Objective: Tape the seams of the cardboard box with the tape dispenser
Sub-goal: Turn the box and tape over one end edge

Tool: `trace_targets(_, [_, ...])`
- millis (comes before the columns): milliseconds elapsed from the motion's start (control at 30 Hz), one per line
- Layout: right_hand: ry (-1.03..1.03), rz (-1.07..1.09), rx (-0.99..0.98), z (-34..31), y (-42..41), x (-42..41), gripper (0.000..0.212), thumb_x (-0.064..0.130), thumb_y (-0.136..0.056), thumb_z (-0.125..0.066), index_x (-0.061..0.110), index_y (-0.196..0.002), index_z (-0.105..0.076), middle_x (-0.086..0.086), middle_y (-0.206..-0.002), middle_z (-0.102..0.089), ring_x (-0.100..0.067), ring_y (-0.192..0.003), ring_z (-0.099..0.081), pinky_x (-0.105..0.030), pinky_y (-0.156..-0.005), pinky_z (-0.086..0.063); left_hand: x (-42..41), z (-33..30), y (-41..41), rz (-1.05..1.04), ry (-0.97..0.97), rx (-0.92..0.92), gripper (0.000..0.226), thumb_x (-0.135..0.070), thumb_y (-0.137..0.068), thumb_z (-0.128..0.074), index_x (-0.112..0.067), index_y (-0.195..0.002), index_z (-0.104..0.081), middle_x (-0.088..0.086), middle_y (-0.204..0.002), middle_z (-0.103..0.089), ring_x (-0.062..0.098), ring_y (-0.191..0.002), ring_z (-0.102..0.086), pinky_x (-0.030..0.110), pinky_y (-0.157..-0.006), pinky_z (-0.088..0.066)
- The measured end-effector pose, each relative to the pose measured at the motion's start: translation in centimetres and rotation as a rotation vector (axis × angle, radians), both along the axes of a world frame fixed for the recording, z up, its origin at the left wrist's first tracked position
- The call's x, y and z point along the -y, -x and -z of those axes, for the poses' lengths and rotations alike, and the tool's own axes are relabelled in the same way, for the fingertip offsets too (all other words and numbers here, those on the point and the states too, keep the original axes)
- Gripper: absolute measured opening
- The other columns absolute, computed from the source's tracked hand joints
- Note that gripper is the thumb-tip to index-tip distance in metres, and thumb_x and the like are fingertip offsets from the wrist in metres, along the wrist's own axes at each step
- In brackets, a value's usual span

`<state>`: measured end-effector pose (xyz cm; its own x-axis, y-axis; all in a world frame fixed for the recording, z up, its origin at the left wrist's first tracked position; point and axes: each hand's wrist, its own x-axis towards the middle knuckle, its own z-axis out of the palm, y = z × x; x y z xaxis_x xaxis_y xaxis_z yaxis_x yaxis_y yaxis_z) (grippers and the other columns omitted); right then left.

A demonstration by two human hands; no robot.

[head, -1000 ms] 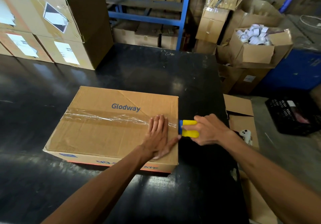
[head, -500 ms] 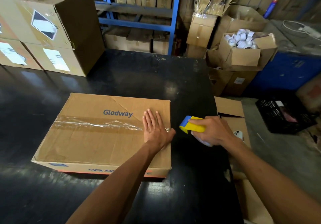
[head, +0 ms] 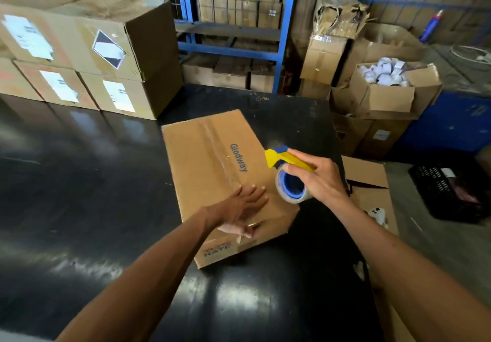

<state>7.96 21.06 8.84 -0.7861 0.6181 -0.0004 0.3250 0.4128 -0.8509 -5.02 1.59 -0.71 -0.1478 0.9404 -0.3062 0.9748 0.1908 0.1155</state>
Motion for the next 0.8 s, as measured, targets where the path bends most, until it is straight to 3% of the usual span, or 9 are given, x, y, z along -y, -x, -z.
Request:
trace_targets(100, [0.011,-0.01,-0.006,-0.4,0.2,1.8,0.047,0.05,-0.072,-0.08,0.044,-0.117,-0.069,0.018,-0.108,-0.071,-0.003,-0.103,-0.062,-0.025,-0.092,-0.049,1.9,1.4,-0.5,0.0,-0.068,-0.073,0.098,-0.057,-0.082,-0.058,-0.034,-0.157,0.0,0.004,-0.165,0.013,0.03,-0.15,0.015,0.058,-0.117,0.008])
trace_targets(200, [0.028,-0.009,0.005,-0.6,0.3,3.5,0.047,0.051,-0.073,-0.079,0.044,-0.118,-0.068,0.019,-0.105,-0.071,-0.001,-0.1,-0.061,-0.019,-0.085,-0.045,3.3,3.0,-0.9,-0.029,-0.186,-0.178,0.081,-0.072,-0.087,-0.038,-0.04,-0.156,-0.007,0.015,-0.165,-0.001,0.038,-0.15,-0.001,0.071,-0.112,-0.013])
trace_targets(333, [0.036,0.003,0.02,-0.4,0.0,5.4,0.048,0.053,-0.07,-0.079,0.047,-0.116,-0.068,0.019,-0.104,-0.072,-0.001,-0.1,-0.062,-0.021,-0.087,-0.048,5.0,3.6,-0.4,0.022,-0.279,-0.203,0.073,-0.075,-0.091,-0.022,-0.04,-0.155,-0.013,0.017,-0.163,-0.017,0.039,-0.148,-0.018,0.069,-0.108,-0.027])
trace_targets(533, [0.027,0.01,0.032,0.3,-0.5,8.9,0.047,0.053,-0.07,-0.078,0.047,-0.116,-0.067,0.02,-0.103,-0.071,-0.001,-0.102,-0.061,-0.023,-0.091,-0.048,8.9,3.0,2.2,0.147,-0.302,-0.156,0.074,-0.072,-0.093,-0.031,-0.041,-0.156,-0.008,0.011,-0.165,-0.004,0.032,-0.151,0.0,0.052,-0.12,-0.001])
trace_targets(700, [0.031,0.006,0.053,0.5,-0.8,11.9,0.05,0.055,-0.068,-0.078,0.05,-0.116,-0.066,0.023,-0.107,-0.069,0.003,-0.101,-0.061,-0.016,-0.084,-0.047,9.4,2.6,2.1,0.119,-0.36,-0.066,0.074,-0.076,-0.091,-0.022,-0.038,-0.154,-0.012,0.013,-0.164,-0.013,0.033,-0.151,-0.007,0.047,-0.123,-0.006])
trace_targets(800, [0.001,-0.01,0.084,0.5,-2.0,12.9,0.049,0.05,-0.072,-0.079,0.047,-0.119,-0.066,0.022,-0.1,-0.07,0.005,-0.092,-0.063,-0.011,-0.074,-0.046,9.9,2.5,1.6,0.078,-0.407,0.005,0.079,-0.073,-0.089,-0.032,-0.029,-0.154,-0.02,0.012,-0.162,-0.018,0.028,-0.15,-0.01,0.04,-0.122,-0.004])
